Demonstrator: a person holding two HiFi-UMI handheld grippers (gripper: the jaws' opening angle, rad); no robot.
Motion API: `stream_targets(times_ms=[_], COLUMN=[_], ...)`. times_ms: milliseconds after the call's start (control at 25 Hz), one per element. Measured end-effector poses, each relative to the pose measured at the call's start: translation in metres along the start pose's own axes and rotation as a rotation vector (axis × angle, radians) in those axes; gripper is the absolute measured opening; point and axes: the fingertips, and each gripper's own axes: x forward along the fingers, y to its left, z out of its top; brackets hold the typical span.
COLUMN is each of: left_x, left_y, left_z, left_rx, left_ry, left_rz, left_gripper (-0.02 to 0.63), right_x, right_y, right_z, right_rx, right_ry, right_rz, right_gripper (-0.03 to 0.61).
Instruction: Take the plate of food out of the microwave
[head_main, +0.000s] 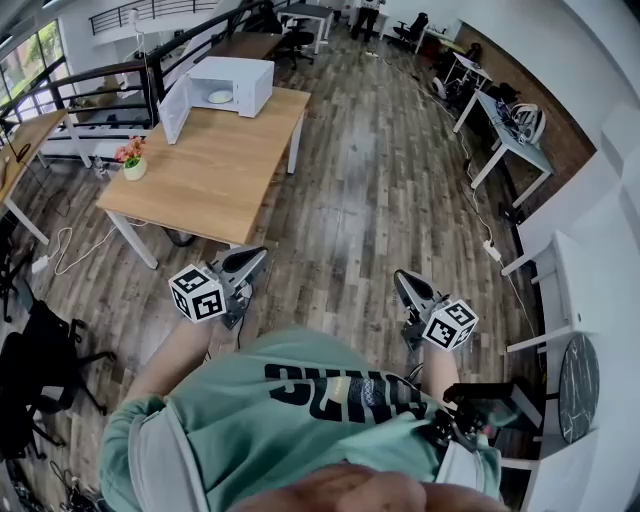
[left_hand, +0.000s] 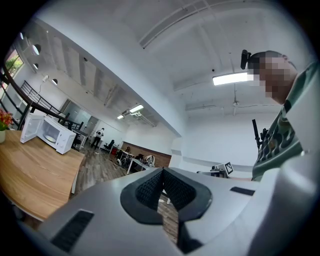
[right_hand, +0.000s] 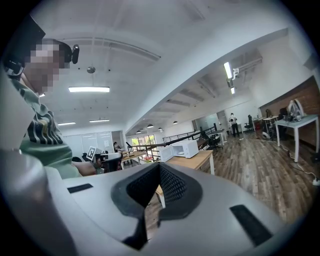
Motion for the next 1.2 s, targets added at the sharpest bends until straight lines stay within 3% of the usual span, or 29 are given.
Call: stream_targets(times_ms=[520,840,1200], left_x=[0.029,0.067,0.129], left_y=[-0.017,-0.055,-0.101], left_z=[-0.008,-0.019,-0.019], left_rx=[0.004,0.022,0.109], left_ry=[0.015,0.025,0.019], left_rz=[-0.003,-0.012,-0.046], left_gripper=[0.003,0.003,0.003], right_x=[-0.024,-0.077,-0.15], right_y=[-0.018,-0.043,-0.079], right_z=[0.003,0.002,-0.002], right_rx=[0.023,0.045,0.061], right_ry=[-0.031,-0.061,-0.086], right_rz=[0.019,0.023,-0.016], right_gripper=[0.005,0.006,0.006])
